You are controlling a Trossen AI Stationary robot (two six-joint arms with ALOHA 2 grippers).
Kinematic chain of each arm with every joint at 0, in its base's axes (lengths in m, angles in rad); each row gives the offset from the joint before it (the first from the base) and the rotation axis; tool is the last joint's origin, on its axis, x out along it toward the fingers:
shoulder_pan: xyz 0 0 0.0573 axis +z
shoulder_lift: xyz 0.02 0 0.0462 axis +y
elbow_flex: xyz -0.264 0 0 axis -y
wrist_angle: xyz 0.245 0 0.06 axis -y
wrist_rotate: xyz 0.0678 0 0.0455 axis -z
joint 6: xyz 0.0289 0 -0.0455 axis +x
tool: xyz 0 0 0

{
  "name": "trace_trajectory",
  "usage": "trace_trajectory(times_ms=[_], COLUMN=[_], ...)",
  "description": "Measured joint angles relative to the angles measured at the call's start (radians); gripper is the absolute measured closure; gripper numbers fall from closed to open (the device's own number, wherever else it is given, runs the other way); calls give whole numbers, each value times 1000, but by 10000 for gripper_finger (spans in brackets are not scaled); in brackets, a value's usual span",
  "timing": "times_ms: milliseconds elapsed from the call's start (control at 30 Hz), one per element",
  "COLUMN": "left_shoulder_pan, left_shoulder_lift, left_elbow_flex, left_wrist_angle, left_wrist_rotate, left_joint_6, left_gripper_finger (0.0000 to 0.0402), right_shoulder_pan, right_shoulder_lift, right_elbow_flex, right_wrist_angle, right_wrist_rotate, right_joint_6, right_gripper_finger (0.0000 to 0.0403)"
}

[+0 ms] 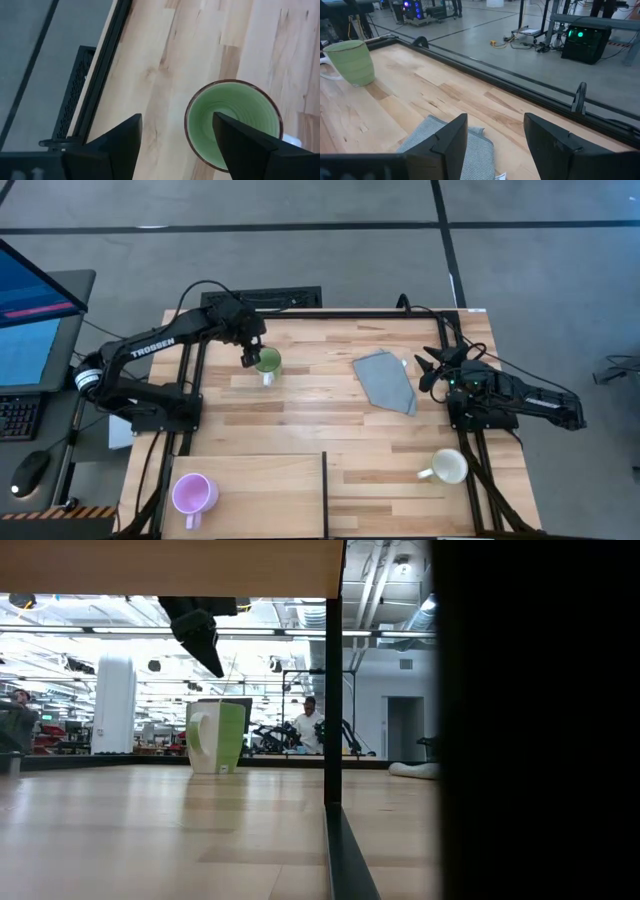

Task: Stack small to large cups/mugs on shelf
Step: Put the green mug on the shelf

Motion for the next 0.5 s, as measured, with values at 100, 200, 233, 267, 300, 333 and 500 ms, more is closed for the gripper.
trace_trajectory(times_ms=[100,200,233,267,300,333,500], left_shoulder_pan=[-5,-8,-8,-7,-7,-6,-8], left_shoulder_lift=[29,78,94,110,125,140,194], left_elbow_flex=[1,1,0,0,0,0,0], left_wrist_angle=[-10,-16,-18,-15,-14,-15,-20], left_wrist_rotate=[25,24,17,7,5,2,2], left_joint_6=[-13,-14,-14,-15,-16,-15,-15], left_gripper_finger=[167,167,167,167,167,167,167], right_shoulder_pan=[0,0,0,0,0,0,0], right_shoulder_lift=[0,0,0,0,0,0,0], right_elbow_flex=[0,0,0,0,0,0,0], right_wrist_angle=[0,0,0,-2,-3,-3,-6], right_wrist_rotate=[0,0,0,0,0,0,-1], right_joint_6=[0,0,0,0,0,1,1], right_gripper_finger=[187,187,187,187,187,187,187])
